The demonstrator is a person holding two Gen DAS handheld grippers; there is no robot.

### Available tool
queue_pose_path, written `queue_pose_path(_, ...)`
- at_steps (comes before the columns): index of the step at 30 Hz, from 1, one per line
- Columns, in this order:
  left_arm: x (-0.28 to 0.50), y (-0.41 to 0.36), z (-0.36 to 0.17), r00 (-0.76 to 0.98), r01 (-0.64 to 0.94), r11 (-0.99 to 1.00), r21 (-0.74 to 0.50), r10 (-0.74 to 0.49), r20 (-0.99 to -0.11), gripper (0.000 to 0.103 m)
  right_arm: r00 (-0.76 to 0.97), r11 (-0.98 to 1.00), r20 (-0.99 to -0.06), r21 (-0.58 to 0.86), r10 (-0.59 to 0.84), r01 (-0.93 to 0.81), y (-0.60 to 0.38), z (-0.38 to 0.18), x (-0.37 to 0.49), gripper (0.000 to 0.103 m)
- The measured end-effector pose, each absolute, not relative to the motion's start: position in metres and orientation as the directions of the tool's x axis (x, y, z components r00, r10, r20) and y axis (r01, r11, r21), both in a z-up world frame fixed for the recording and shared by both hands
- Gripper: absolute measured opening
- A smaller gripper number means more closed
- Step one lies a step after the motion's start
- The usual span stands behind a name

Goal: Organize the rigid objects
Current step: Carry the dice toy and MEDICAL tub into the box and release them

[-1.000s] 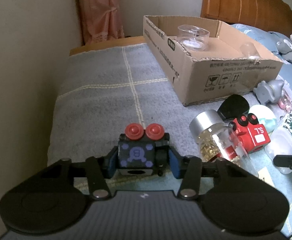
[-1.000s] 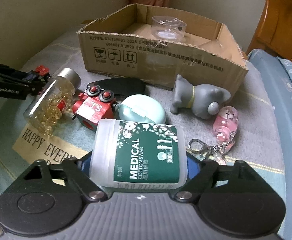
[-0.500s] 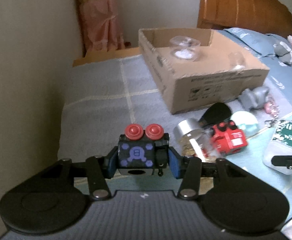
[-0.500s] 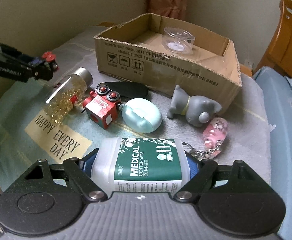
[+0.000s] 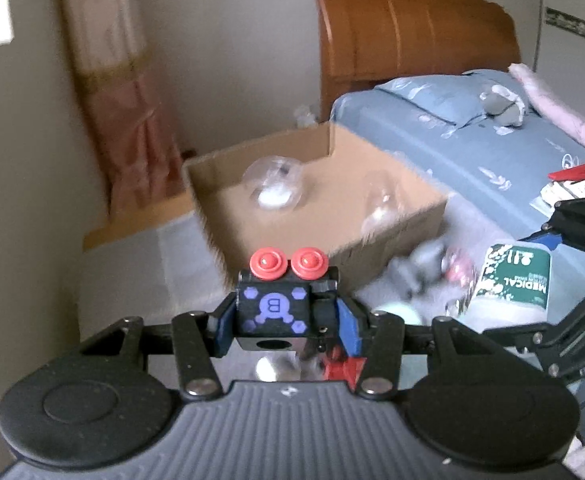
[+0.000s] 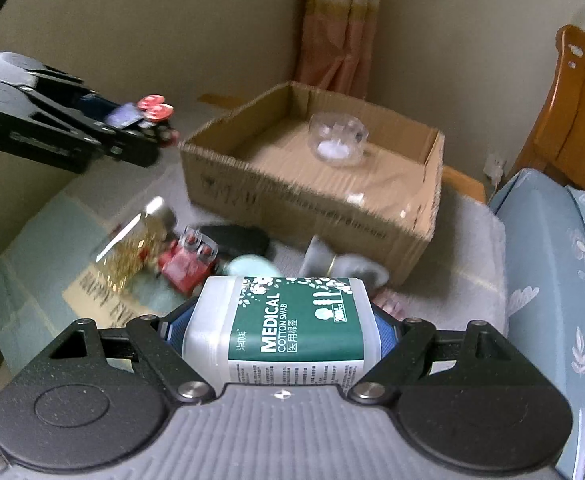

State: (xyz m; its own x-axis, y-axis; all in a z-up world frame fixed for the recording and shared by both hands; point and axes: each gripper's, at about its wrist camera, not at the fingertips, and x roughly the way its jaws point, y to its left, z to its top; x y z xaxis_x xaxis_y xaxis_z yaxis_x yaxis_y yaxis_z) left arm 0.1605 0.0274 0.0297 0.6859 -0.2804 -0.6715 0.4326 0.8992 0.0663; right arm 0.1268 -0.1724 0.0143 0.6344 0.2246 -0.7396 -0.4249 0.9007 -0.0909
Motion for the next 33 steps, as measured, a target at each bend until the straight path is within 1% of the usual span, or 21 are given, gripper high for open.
queue_pose_path(6,0.204,0.004,0.032,0.692,0.437,0.895,0.09,-0.27,-0.669,0.05,0.68,0.905,-0.697,-0.108,0.226,-0.411,-0.18,0.036,0.147,0.087)
queue_pose_path(16,0.251,0.005,0.006,0.676,0.387,0.918,0.093,-0.213,-0.705,0.05,0.719,0.915,-0.662,-0.125,0.212,-0.384,-0.188,0.053,0.191,0.087)
queue_pose_path(17,0.254,0.006,0.005,0.679,0.373,0.923,0.09,-0.206,-0.704,0.052,0.72,0.915,-0.661,-0.125,0.211,-0.383,-0.188,0.053,0.195,0.087)
queue_pose_path(18,0.257,0.008,0.004,0.684,0.358,0.93,0.087,-0.198,-0.702,0.062,0.72,0.916,-0.661,-0.123,0.211,-0.382,-0.187,0.053,0.198,0.087)
queue_pose_path(19,0.258,0.01,0.003,0.684,0.349,0.933,0.084,-0.193,-0.703,0.08,0.721,0.916,-0.66,-0.123,0.211,-0.381,-0.186,0.053,0.202,0.087)
queue_pose_path(20,0.257,0.011,0.003,0.691,0.343,0.936,0.083,-0.192,-0.697,0.084,0.722,0.917,-0.659,-0.125,0.209,-0.38,-0.185,0.054,0.205,0.087)
queue_pose_path(22,0.251,0.015,0.004,0.71,0.341,0.936,0.085,-0.197,-0.676,0.086,0.722,0.915,-0.66,-0.133,0.206,-0.382,-0.182,0.054,0.211,0.087)
queue_pose_path(28,0.229,0.025,0.011,0.69,0.333,0.942,0.04,-0.214,-0.691,0.096,0.713,0.912,-0.669,-0.128,0.211,-0.39,-0.176,0.053,0.229,0.087)
queue_pose_path(31,0.217,0.032,0.013,0.691,0.3,0.953,0.041,-0.188,-0.698,0.098,0.699,0.912,-0.678,-0.102,0.228,-0.396,-0.175,0.052,0.241,0.087)
queue_pose_path(33,0.21,0.038,0.014,0.705,0.251,0.966,0.055,-0.144,-0.694,0.098,0.69,0.913,-0.683,-0.084,0.24,-0.4,-0.173,0.051,0.251,0.087)
